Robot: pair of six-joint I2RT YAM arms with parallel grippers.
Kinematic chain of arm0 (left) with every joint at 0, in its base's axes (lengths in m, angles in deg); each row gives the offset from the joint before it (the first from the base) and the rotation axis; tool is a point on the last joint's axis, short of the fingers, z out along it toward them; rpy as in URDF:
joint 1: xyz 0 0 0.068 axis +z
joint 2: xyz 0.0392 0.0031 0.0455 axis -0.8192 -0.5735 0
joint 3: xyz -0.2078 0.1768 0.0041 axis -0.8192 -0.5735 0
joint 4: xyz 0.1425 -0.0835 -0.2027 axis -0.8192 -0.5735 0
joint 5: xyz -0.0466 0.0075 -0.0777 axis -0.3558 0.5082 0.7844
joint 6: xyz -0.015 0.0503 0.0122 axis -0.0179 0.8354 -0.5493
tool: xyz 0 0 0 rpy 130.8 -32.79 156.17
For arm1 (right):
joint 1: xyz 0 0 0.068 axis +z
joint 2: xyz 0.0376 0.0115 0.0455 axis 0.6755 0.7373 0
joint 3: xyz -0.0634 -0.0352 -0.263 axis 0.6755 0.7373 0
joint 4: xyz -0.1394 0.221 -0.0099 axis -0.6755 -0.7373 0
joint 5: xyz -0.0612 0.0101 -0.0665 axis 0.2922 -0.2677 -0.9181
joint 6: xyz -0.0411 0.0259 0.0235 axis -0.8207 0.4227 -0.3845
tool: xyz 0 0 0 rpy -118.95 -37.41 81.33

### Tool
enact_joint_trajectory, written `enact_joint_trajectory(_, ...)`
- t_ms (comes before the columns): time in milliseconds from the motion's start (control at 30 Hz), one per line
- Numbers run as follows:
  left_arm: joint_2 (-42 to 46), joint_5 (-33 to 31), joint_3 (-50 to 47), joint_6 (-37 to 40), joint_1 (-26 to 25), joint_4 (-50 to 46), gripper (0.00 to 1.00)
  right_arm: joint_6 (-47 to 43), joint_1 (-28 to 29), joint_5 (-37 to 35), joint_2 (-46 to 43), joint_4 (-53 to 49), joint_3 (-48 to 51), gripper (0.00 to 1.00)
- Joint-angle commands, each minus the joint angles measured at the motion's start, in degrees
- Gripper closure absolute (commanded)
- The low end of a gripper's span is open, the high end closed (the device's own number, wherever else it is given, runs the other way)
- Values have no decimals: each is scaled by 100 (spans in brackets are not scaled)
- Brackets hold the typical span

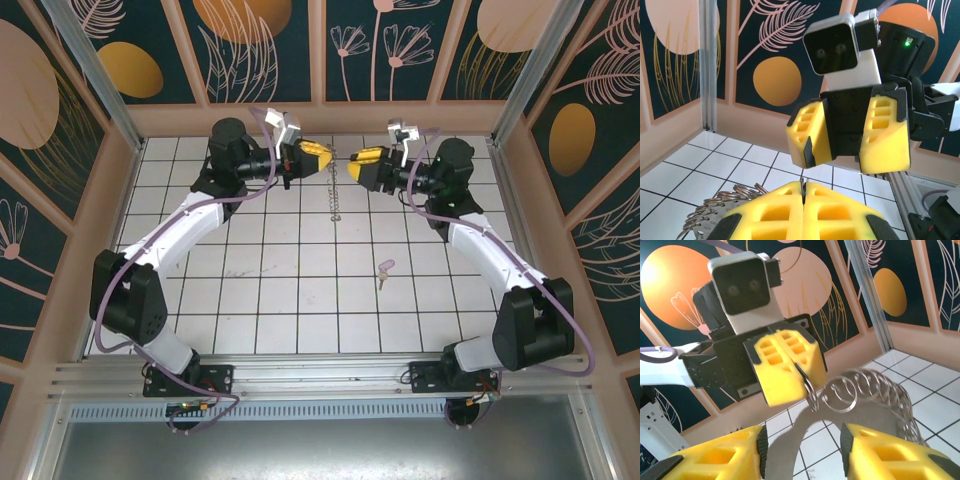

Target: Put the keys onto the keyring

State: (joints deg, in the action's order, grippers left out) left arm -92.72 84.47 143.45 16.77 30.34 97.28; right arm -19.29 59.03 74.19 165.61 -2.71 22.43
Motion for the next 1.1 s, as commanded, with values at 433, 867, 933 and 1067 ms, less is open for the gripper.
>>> enact_joint_trajectory(433,-114,583,393,25,-92,-285,100,-472,276,279,382,-342,-644,65)
enact_joint_trajectory(867,-47,479,372,72,-135,-349,100,-631,301,265,323,-608,-552,66)
enact_joint_trajectory(933,7,427,327,89,-133,-327,100,-651,238,190,169,-617,-372,59)
enact_joint_trajectory(1067,190,359,125,65,-135,-74,100,-385,-73,-20,-343,-254,250,57)
